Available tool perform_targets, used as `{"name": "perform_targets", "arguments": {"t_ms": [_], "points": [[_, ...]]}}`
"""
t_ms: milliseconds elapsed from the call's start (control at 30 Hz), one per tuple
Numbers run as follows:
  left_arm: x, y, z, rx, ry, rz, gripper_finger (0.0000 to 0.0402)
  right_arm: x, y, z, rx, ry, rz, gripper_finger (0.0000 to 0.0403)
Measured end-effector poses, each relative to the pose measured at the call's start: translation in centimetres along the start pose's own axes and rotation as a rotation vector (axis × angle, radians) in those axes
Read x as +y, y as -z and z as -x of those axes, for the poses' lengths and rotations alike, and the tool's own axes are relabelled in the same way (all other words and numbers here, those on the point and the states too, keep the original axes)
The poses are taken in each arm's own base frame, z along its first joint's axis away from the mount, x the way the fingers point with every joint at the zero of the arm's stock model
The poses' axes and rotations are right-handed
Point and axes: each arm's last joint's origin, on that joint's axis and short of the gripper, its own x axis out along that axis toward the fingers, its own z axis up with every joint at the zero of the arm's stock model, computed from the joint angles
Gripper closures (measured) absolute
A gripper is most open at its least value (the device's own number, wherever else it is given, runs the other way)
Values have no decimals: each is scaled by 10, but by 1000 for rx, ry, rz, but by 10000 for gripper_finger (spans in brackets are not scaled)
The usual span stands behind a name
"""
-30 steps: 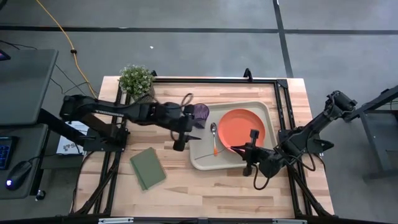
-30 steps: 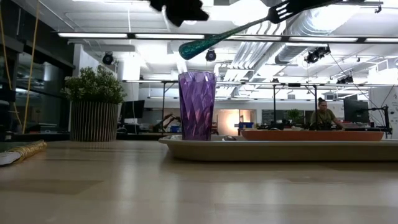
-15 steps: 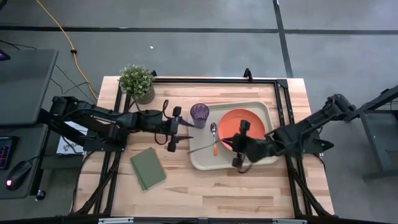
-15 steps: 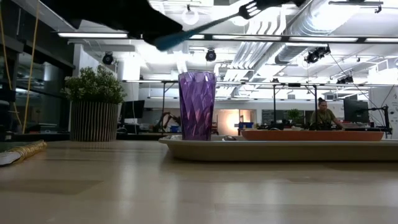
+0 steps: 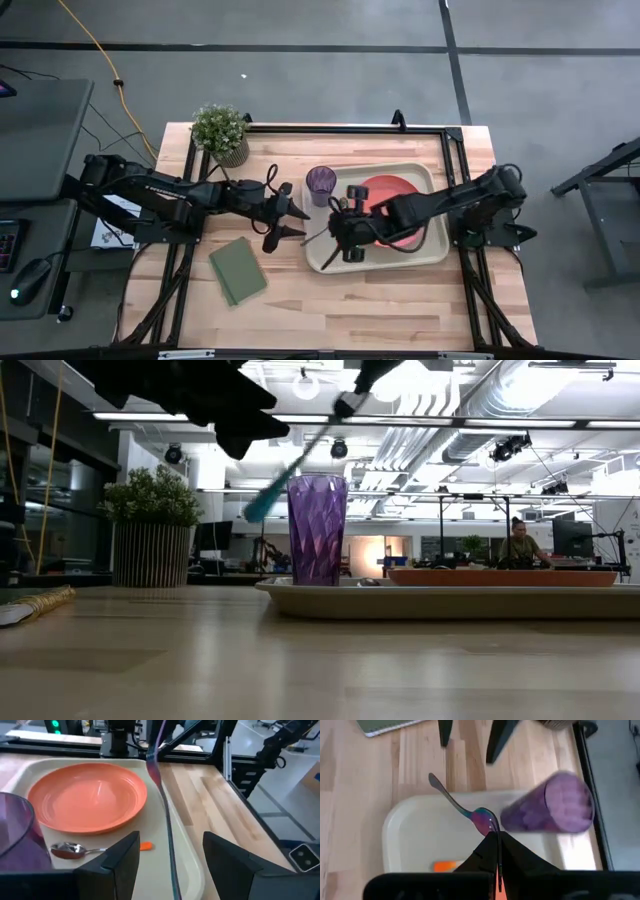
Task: Pick and place plate/cup/fork/spoon on tray
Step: Put the blue fork on the gray serving tray to the left of the orange spoon
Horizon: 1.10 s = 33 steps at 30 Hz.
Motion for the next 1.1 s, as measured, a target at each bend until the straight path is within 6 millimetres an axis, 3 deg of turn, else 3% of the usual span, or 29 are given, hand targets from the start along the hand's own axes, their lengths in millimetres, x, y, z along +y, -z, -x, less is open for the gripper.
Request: {"name": "perform_targets", "arguments": {"t_ms": [233, 500, 700, 900, 1100], "points": [[-2, 6, 0, 65, 3, 51, 202, -6, -21, 6, -49, 5, 31, 403], [-1, 19, -7, 166, -5, 100, 212, -18, -21, -1, -28, 31, 3, 403], [3, 20, -15, 229, -22, 107, 276, -21, -21, -2, -26, 35, 0, 403], [3, 16, -16, 290, -18, 30, 380, -21, -21, -2, -25, 29, 0, 403], [3, 18, -15, 326, -14, -24, 398, -19, -19, -3, -9, -18, 3, 402]]}}
